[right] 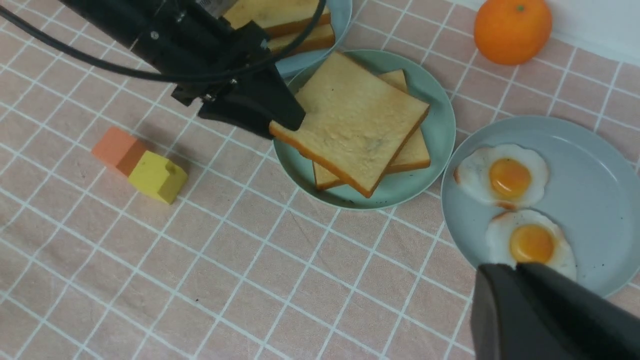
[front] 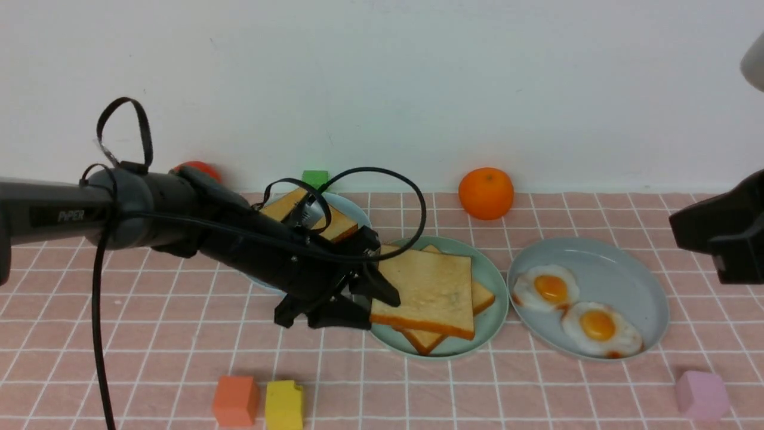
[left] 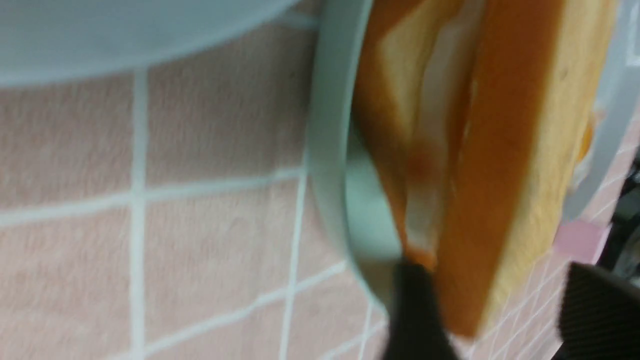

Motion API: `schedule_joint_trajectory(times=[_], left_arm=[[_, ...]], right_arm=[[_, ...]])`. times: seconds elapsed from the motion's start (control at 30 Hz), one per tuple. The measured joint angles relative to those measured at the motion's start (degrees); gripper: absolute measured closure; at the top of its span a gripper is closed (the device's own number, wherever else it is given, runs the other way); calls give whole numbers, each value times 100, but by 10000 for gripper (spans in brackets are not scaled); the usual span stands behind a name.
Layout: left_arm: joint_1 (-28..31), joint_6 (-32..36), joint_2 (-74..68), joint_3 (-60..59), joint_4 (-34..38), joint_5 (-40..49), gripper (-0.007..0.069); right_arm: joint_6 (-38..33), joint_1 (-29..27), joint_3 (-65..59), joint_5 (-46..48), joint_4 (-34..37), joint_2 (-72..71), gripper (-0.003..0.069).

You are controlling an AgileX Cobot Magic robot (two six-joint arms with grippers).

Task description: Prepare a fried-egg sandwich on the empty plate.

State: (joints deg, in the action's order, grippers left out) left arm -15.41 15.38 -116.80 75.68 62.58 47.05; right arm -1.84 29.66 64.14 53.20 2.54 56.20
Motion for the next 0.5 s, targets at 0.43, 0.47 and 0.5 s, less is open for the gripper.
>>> schedule_joint_trajectory(times=[0.43,0.47,0.5], left_arm=[[255,-1802,1534,1103,-3917,859,64],[255,-1812,1665,1128,-3978,860,76],[255,-1806,1992,1161,-4013,860,113]], right_arm=[[528,0,-365,-424,-693,-476,566],[637,0,-487,-536,-798,-579,566],[934,0,-771,-855,-1014,-819,566]])
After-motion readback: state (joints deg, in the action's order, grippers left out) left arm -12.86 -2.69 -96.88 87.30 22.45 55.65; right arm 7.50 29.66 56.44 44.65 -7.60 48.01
